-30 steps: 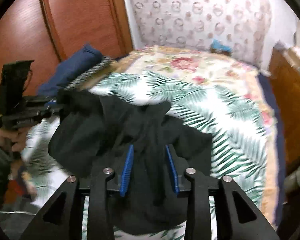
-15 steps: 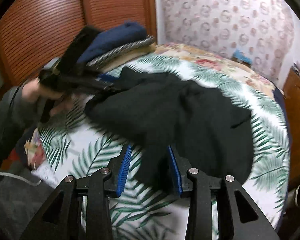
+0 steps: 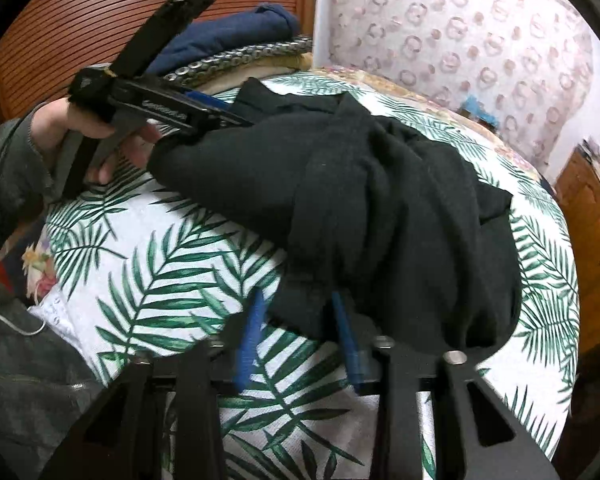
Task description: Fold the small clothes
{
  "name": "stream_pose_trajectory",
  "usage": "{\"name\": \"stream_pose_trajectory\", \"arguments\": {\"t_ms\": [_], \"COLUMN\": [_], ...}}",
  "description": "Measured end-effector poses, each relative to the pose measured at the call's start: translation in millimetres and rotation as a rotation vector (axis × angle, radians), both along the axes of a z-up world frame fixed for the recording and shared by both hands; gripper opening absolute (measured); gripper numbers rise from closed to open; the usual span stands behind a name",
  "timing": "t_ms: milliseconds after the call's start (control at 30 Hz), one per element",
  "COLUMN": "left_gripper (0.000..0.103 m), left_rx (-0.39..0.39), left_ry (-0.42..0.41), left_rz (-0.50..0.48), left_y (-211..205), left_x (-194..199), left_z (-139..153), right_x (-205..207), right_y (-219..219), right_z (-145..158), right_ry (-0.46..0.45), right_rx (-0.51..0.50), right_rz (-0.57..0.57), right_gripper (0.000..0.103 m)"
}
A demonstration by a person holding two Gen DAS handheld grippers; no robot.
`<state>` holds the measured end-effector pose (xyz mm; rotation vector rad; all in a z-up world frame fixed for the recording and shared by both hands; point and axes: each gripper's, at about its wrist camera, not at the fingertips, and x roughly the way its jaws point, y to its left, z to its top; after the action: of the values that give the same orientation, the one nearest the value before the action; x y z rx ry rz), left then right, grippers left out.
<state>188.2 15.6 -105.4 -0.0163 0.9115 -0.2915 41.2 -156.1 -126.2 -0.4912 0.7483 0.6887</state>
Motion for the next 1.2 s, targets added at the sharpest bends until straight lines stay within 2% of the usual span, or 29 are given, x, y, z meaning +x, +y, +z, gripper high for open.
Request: {"name": "stream_pose_trajectory", "arguments": {"t_ms": [33, 100, 200, 333, 433, 467, 533, 633, 733, 800, 833, 900, 967, 1067, 1200], "left_gripper": [0.085, 0.085, 0.085, 0.085, 0.085, 0.085, 0.085, 0.085, 0.085, 0.085, 0.084, 0.078, 0.062, 0.048, 0.046], "left_rx": [0.000, -0.003, 0.001, -0.001, -0.001, -0.001, -0.001, -0.005, -0.023, -0.050, -0.073, -0.121, -0.141, -0.145, -0.131], "left_ry": [0.001, 0.001, 0.001, 0.001, 0.001, 0.002, 0.001, 0.003, 0.017, 0.025, 0.026, 0.029, 0.033, 0.041, 0.045], "left_rz": [0.000, 0.000, 0.000, 0.000, 0.000, 0.000, 0.001, 0.002, 0.002, 0.013, 0.021, 0.022, 0.020, 0.003, -0.006], "left_y": [-0.2, -0.3, -1.5, -1.7, -1.5, -1.3, -1.5, -0.5, 2.3, 4.9, 7.2, 10.0, 9.3, 3.2, -3.5], "left_x": [0.3, -0.5, -0.7, -1.2, -0.8, -0.6, -0.8, 0.0, 2.3, 4.2, 5.0, 5.8, 7.2, 7.8, 10.1], "left_z": [0.1, -0.1, -0.1, 0.0, -0.2, 0.1, -0.3, 0.0, 1.0, 2.2, 2.9, 3.7, 4.0, 4.2, 4.7], "right_x": [0.4, 3.4, 22.5, 67.2, 108.3, 124.6, 153.1, 165.7, 159.6, 154.0, 150.4, 145.9, 147.1, 161.3, 178.4], "right_y": [-0.1, -7.8, -24.9, -54.2, -70.0, -73.2, -76.5, -72.0, -75.0, -80.1, -84.0, -91.2, -89.9, -92.4, -88.6], "right_z": [1.4, 15.1, 48.4, 89.6, 100.2, 98.0, 84.2, 65.2, 64.4, 65.0, 63.9, 61.9, 51.6, 32.9, 22.9], "right_ry": [-0.003, -0.025, -0.073, -0.129, -0.171, -0.159, -0.080, -0.031, 0.001, 0.016, 0.030, 0.072, 0.111, 0.139, 0.118], "right_rx": [-0.012, 0.027, 0.097, 0.206, 0.212, 0.207, 0.206, 0.185, 0.245, 0.267, 0.282, 0.307, 0.301, 0.267, 0.213], "right_rz": [0.004, -0.006, -0.058, -0.175, -0.291, -0.331, -0.384, -0.402, -0.397, -0.391, -0.379, -0.346, -0.341, -0.361, -0.409], "right_gripper": [0.007, 0.006, 0.006, 0.006, 0.006, 0.006, 0.006, 0.007, 0.020, 0.040, 0.045, 0.057, 0.058, 0.059, 0.061]}}
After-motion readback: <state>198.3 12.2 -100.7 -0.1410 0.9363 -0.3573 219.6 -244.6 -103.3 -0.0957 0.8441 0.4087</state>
